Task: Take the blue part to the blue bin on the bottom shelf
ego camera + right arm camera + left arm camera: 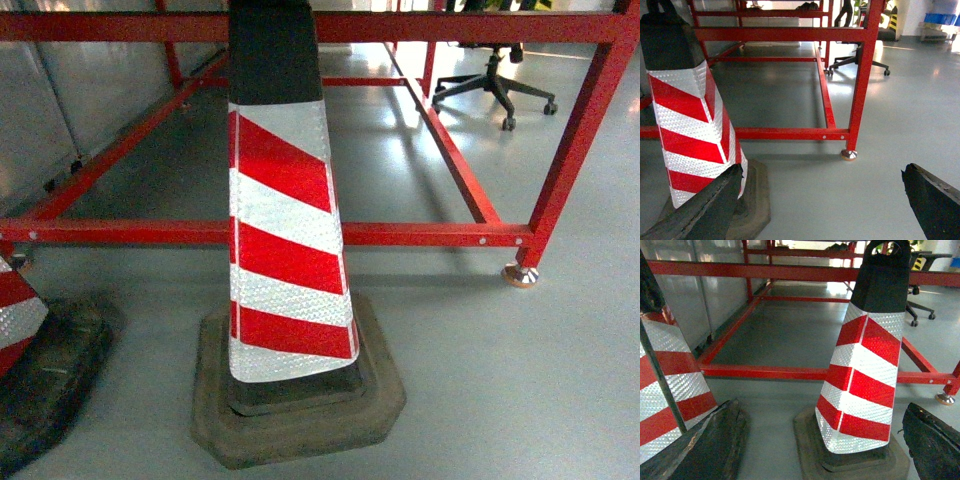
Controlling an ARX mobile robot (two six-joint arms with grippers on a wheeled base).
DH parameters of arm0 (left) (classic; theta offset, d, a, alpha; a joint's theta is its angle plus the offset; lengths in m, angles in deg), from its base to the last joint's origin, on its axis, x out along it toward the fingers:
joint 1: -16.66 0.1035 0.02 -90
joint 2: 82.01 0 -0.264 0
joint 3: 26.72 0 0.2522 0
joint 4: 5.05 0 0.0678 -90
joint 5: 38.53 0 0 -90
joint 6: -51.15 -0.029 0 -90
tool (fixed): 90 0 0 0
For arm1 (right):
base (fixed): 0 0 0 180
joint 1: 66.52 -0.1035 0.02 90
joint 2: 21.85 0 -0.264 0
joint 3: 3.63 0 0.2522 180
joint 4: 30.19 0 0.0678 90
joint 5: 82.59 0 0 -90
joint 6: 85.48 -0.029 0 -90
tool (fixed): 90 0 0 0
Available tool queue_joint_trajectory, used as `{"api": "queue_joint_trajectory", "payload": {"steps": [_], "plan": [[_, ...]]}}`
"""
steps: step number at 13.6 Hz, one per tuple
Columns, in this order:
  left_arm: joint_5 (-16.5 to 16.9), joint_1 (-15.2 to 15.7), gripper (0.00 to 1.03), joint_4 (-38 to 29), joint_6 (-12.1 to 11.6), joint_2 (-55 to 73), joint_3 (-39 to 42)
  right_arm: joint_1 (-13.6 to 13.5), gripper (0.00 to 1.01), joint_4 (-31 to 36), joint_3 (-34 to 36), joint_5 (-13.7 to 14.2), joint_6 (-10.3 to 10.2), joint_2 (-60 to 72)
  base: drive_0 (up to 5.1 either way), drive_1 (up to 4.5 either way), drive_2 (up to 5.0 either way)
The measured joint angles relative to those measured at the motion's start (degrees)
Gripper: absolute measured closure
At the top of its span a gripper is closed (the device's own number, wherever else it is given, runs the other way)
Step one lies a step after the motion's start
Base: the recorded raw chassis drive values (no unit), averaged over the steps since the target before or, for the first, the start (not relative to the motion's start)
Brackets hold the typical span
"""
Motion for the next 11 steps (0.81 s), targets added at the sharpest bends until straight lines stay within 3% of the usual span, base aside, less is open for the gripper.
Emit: {"api": "queue_joint_trajectory", "payload": {"steps": [11], "plan": [[0.00, 0.00, 0.05, 0.00, 0.00, 0.00, 0.00, 0.00, 0.03, 0.00, 0.00, 0.00, 0.00, 0.00, 0.0, 0.00, 0.0]]}}
